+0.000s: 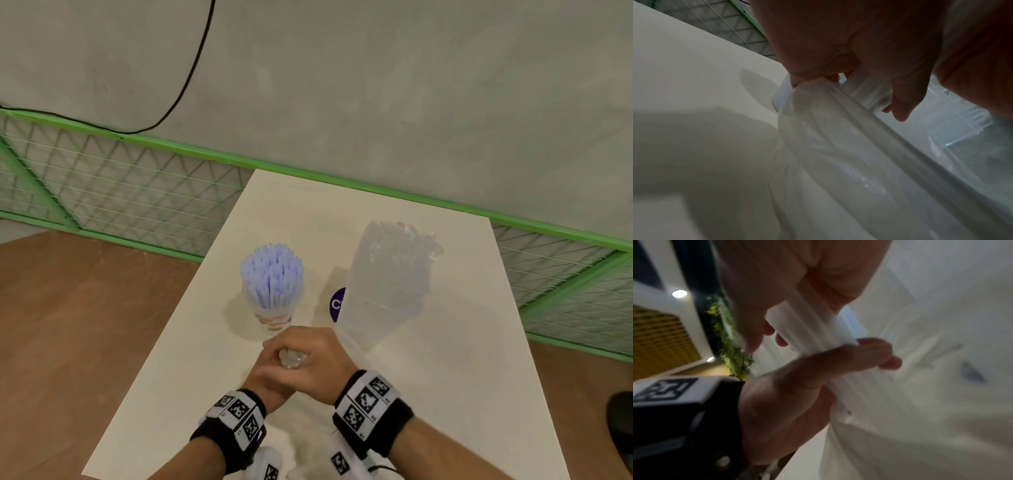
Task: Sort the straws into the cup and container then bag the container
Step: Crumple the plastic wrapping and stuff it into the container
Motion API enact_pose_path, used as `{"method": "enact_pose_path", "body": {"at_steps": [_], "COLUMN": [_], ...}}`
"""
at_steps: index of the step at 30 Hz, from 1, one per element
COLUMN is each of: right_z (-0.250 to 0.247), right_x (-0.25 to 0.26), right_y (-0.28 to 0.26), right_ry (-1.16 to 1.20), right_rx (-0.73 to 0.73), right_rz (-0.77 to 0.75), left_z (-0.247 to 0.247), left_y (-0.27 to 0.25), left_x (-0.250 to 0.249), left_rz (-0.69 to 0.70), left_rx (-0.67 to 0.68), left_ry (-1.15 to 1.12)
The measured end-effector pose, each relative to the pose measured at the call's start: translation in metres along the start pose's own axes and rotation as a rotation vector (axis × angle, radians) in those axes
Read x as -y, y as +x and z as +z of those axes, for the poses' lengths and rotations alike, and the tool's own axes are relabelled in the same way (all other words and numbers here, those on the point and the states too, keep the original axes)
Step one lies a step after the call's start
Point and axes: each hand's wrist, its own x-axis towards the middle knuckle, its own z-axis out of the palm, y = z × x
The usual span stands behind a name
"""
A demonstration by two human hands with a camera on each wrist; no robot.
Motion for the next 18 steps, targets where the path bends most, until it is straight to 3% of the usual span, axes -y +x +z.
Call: {"method": "enact_pose_path", "body": {"at_steps": [1, 3, 7, 14, 18], "right_z": [0.004, 0.005, -0.04, -0.174, -0.205], "right_x": [0.0, 0.001, 0.022, 0.091, 0.099], "right_y": [-0.001, -0.002, 0.002, -0.009, -0.018], "right_ry": [0.003, 0.027, 0.155, 0.08, 0.105], "right_rx": [-0.065, -0.195, -0.525, -0.936, -1.084], "right_rz": [0.022, 0.067, 0.196, 0.005, -0.002], "left_z": [-0.009, -0.016, -0.01, -0.013, -0.013], "left_y": [-0.012, 0.001, 0.026, 0.023, 0.031], "left_x": [-0.005, 0.0, 0.022, -0.004, -0.042], "left_rz": [0.086, 0.285, 0.506, 0.727, 0.767], "left_rx": [0.032, -0.188, -0.238, -0.342, -0.366], "left_ry": [-0.353, -0.393, -0.156, 0.104, 0.15]}}
